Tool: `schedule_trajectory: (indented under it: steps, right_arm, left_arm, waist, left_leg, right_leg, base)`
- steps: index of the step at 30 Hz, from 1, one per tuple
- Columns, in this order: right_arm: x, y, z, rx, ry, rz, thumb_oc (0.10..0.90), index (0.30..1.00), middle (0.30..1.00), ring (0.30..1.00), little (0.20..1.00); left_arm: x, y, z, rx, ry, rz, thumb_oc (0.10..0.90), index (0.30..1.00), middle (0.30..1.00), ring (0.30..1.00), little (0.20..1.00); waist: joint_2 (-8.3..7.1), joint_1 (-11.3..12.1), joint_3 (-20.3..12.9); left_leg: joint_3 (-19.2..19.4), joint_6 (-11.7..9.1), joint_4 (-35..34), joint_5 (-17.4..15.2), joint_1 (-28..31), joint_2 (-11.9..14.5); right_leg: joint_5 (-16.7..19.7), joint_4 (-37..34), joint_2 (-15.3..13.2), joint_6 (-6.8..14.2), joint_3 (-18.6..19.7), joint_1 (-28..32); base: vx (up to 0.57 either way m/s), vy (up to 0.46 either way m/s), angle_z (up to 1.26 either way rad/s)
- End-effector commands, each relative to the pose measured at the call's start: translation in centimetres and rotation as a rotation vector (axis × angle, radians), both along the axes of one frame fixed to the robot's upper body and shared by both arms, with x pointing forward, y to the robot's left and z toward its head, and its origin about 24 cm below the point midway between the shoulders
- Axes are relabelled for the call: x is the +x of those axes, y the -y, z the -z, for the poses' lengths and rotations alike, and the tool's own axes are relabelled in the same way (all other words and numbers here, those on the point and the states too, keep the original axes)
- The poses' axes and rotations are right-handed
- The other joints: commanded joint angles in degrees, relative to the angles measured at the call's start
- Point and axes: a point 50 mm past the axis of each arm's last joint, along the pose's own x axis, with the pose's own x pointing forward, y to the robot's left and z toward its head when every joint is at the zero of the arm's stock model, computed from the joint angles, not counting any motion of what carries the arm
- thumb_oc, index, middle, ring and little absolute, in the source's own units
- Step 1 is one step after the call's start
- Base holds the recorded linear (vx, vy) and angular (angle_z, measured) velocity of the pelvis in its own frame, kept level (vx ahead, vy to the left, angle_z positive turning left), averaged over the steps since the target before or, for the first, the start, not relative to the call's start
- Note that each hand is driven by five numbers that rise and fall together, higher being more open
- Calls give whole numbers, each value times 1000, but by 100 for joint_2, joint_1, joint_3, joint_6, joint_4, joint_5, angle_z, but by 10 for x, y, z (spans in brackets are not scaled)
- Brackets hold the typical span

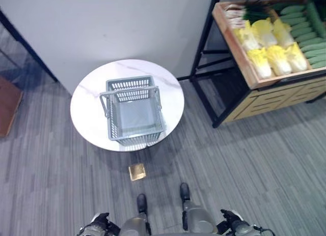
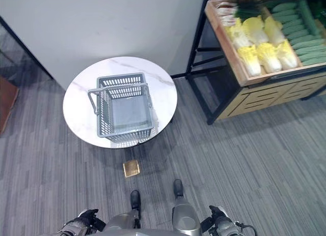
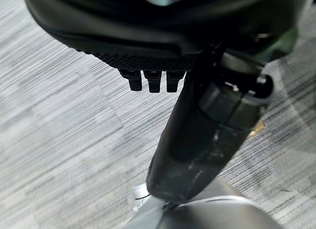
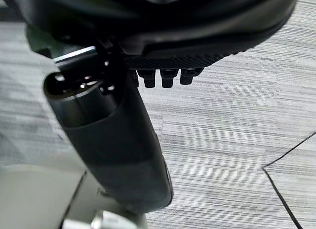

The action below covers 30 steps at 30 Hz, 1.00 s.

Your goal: Get the vegetables into the basket

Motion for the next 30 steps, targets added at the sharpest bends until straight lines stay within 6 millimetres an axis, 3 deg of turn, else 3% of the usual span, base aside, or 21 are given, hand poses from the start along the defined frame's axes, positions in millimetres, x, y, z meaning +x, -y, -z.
schedule_trajectory:
  steps: [1,10,15,18,20,21,23,26,27,28,29,30]
  right_arm:
    - [18,9,-7,-34,54,-12,900,1000,1000,1000,1000]
    - [15,10,-7,-41,52,-3,900,1000,1000,1000,1000]
    - [23,8,-9,-32,91,-7,900,1000,1000,1000,1000]
    - [40,6,-16,-22,170,-14,900,1000,1000,1000,1000]
    - [70,6,-35,-7,340,-26,900,1000,1000,1000,1000]
    - [70,6,-35,-7,339,-25,900,1000,1000,1000,1000]
    - [99,16,-64,-15,529,3,900,1000,1000,1000,1000]
    - [121,20,-88,-49,643,-75,900,1000,1000,1000,1000]
    - [121,20,-88,-50,643,-75,900,1000,1000,1000,1000]
    - [133,20,-103,-52,704,-115,900,1000,1000,1000,1000]
    - [151,23,-130,-72,817,-170,900,1000,1000,1000,1000]
    - [150,23,-130,-72,816,-170,900,1000,1000,1000,1000]
  left_arm:
    - [13,1,-3,2,35,24,900,1000,1000,1000,1000]
    - [3,1,0,8,13,-10,900,1000,1000,1000,1000]
    - [-2,1,1,12,-1,-9,900,1000,1000,1000,1000]
    - [-5,1,1,12,-6,-8,900,1000,1000,1000,1000]
    - [-9,1,2,14,-2,-14,900,1000,1000,1000,1000]
    - [-9,1,2,14,-3,-14,900,1000,1000,1000,1000]
    - [-15,0,3,16,-5,-35,900,1000,1000,1000,1000]
    - [-18,1,4,9,-9,-40,900,1000,1000,1000,1000]
    - [-18,1,4,9,-9,-40,900,1000,1000,1000,1000]
    - [-20,0,4,8,-13,-40,900,1000,1000,1000,1000]
    - [-22,0,4,3,-16,-45,900,1000,1000,1000,1000]
    - [-22,1,4,2,-17,-44,900,1000,1000,1000,1000]
  waist:
    - [-273,14,44]
    - [-139,92,-204]
    - [-104,109,-300]
    - [-93,102,-325]
    - [-104,71,-357]
    - [-101,74,-355]
    - [-110,48,-383]
    - [-128,69,-401]
    - [-125,70,-398]
    - [-132,80,-407]
    - [-152,93,-423]
    - [-149,95,-421]
  left_leg:
    - [-54,-53,374,-671,379,-466]
    - [-295,-218,300,-630,528,-257]
    - [-353,-285,207,-587,631,-161]
    - [-353,-311,190,-585,690,-120]
    - [-314,-327,152,-583,765,-80]
    - [-313,-327,150,-584,772,-78]
    - [-263,-339,92,-583,853,-47]
    - [-241,-342,35,-583,916,-27]
    - [-240,-342,32,-584,922,-25]
    - [-231,-345,16,-582,937,-19]
    - [-217,-346,-29,-577,969,-2]
    - [-216,-346,-32,-577,974,-1]
  right_leg:
    - [421,405,-302,303,234,-400]
    - [96,309,-203,121,27,31]
    - [-3,215,-123,68,-36,215]
    - [-36,162,-72,49,-39,308]
    - [-60,123,-32,50,-5,374]
    - [-61,122,-30,49,-5,380]
    - [-71,79,-3,54,10,439]
    - [-65,46,20,59,24,474]
    - [-66,45,22,59,24,479]
    - [-62,31,30,63,27,487]
    - [-52,4,44,66,42,500]
    - [-52,3,45,66,43,504]
  base:
    - [44,-114,12]
    - [53,-109,20]
    - [44,-79,15]
    - [23,-35,1]
    - [32,-20,-7]
    - [43,-24,-14]
    - [33,-12,-14]
    - [17,-3,-6]
    - [0,0,0]
    - [0,0,0]
    - [0,0,0]
    - [0,0,0]
